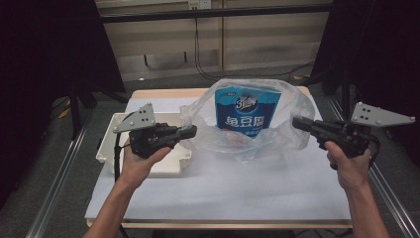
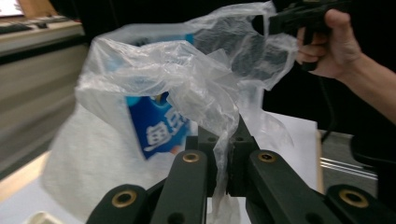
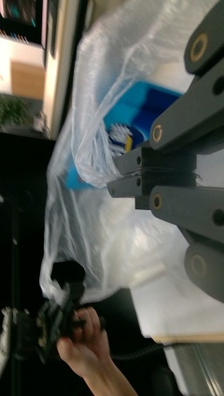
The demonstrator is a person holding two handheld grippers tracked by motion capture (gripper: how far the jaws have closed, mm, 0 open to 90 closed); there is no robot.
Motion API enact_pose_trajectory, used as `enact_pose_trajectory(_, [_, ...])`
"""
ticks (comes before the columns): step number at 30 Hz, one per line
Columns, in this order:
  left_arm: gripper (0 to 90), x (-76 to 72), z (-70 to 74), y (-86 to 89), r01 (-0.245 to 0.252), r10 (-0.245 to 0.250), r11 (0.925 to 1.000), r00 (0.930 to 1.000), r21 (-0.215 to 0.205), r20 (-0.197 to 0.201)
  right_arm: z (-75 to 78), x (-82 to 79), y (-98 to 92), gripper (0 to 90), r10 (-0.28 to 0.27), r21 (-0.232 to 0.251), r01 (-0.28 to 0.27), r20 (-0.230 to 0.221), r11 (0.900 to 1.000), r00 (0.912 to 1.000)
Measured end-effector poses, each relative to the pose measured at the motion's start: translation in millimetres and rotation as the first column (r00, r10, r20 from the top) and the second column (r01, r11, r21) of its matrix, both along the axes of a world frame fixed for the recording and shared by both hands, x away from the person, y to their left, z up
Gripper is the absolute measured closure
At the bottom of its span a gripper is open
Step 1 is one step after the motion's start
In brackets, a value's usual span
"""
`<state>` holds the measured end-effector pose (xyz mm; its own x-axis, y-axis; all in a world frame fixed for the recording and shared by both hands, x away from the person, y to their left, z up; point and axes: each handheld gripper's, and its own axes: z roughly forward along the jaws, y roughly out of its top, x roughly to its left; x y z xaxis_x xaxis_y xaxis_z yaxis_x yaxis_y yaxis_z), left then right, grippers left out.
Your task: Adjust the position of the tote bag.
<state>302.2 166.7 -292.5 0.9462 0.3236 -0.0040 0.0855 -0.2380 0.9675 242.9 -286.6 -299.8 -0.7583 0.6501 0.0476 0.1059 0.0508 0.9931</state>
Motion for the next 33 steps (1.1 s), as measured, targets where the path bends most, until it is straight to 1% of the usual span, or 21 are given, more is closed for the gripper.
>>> enact_pose_trajectory(1, [87.9,0.0,0.0,0.0,0.000,0.000,1.0000,1.0000,0.000,0.000,0.0,0.0,0.0,90.0,0.000,0.000,0.000,0.000,1.000,1.0000])
enact_pose_trajectory(2, [87.9,3.8,2.8,1.5,-0.012,0.012,0.9999,0.9999,-0.003,-0.002,6.2,3.5,-2.2,90.0,-0.033,-0.008,0.033,0.014,0.999,0.9993])
enact_pose_trajectory(4, [87.9,7.9,4.7,1.8,-0.023,0.023,0.9997,0.9997,0.000,-0.005,10.1,7.7,-3.3,90.0,-0.044,-0.013,0.044,0.017,0.999,0.9989])
enact_pose_trajectory(5, [87.9,9.7,5.6,2.1,-0.026,0.026,0.9997,0.9996,0.000,-0.010,12.2,9.4,-3.1,90.0,-0.068,-0.022,0.068,0.018,0.997,0.9975])
enact_pose_trajectory(6, [88.0,11.5,6.9,2.2,-0.027,0.027,0.9996,0.9996,-0.002,-0.008,14.1,11.3,-3.3,90.0,-0.076,-0.025,0.077,0.020,0.997,0.9969])
enact_pose_trajectory(7, [87.9,13.0,8.1,2.1,-0.030,0.030,0.9995,0.9995,-0.009,-0.007,16.2,13.1,-3.4,90.0,-0.078,-0.026,0.079,0.022,0.997,0.9967])
enact_pose_trajectory(8, [87.9,15.0,10.3,1.8,-0.032,0.032,0.9994,0.9995,-0.015,-0.003,18.5,14.7,-3.8,90.0,-0.092,-0.034,0.093,0.028,0.995,0.9954])
enact_pose_trajectory(11, [88.0,19.2,16.0,0.3,-0.033,0.033,0.9994,0.9994,-0.010,0.005,26.0,19.4,-5.4,90.0,-0.106,-0.029,0.107,0.037,0.994,0.9937])
enact_pose_trajectory(13, [88.0,23.3,19.1,-0.2,-0.038,0.038,0.9991,0.9993,-0.020,0.005,30.8,22.6,-6.6,90.0,-0.102,-0.023,0.103,0.041,0.994,0.9939])
enact_pose_trajectory(15, [88.4,26.9,20.6,-0.4,-0.040,0.040,0.9986,0.9992,-0.034,0.000,35.2,26.1,-7.2,90.0,-0.116,-0.024,0.118,0.050,0.993,0.9920])
enact_pose_trajectory(18, [88.7,34.0,23.4,-1.9,-0.047,0.047,0.9983,0.9989,-0.034,-0.004,41.5,32.7,-8.2,90.0,-0.133,-0.013,0.133,0.054,0.991,0.9897])
enact_pose_trajectory(19, [88.8,35.8,24.9,-2.4,-0.058,0.058,0.9977,0.9983,-0.034,-0.002,43.1,35.1,-8.9,90.0,-0.130,0.000,0.130,0.056,0.991,0.9899])
enact_pose_trajectory(21, [88.8,40.1,28.7,-2.0,-0.049,0.049,0.9974,0.9988,-0.053,-0.009,46.5,38.2,-10.1,90.0,-0.149,0.001,0.149,0.060,0.989,0.9870])
enact_pose_trajectory(23, [88.8,42.6,33.5,-2.6,-0.055,0.055,0.9963,0.9985,-0.066,-0.002,49.8,42.4,-12.7,90.0,-0.144,0.023,0.143,0.056,0.990,0.9880])
enact_pose_trajectory(24, [88.8,43.4,35.6,-2.9,-0.055,0.055,0.9966,0.9985,-0.062,0.005,51.7,45.4,-14.6,90.0,-0.133,0.044,0.131,0.050,0.990,0.9898])
enact_pose_trajectory(25, [88.9,44.3,39.2,-4.7,-0.064,0.065,0.9964,0.9978,-0.056,0.015,52.9,46.4,-15.6,90.0,-0.133,0.048,0.131,0.048,0.990,0.9899])
enact_pose_trajectory(28, [88.9,47.5,47.1,-7.9,-0.053,0.055,0.9974,0.9982,-0.049,0.026,57.7,50.7,-16.3,90.0,-0.145,0.051,0.142,0.054,0.989,0.9880])
enact_pose_trajectory(30, [88.9,50.2,51.6,-10.1,-0.054,0.055,0.9979,0.9979,-0.037,0.035,61.8,52.3,-17.2,90.0,-0.121,0.081,0.116,0.063,0.990,0.9906])
enact_pose_trajectory(31, [88.9,52.2,52.9,-11.2,-0.052,0.053,0.9983,0.9978,-0.027,0.040,63.3,52.7,-17.2,90.0,-0.117,0.081,0.112,0.070,0.990,0.9906])
enact_pose_trajectory(32, [88.9,54.2,53.6,-11.8,-0.054,0.055,0.9982,0.9978,-0.026,0.036,64.9,52.8,-17.3,90.0,-0.108,0.085,0.101,0.071,0.991,0.9916])
enact_pose_trajectory(33, [88.9,57.2,54.3,-11.6,-0.059,0.060,0.9980,0.9976,-0.021,0.035,65.7,53.1,-17.5,90.0,-0.113,0.081,0.107,0.077,0.991,0.9907])
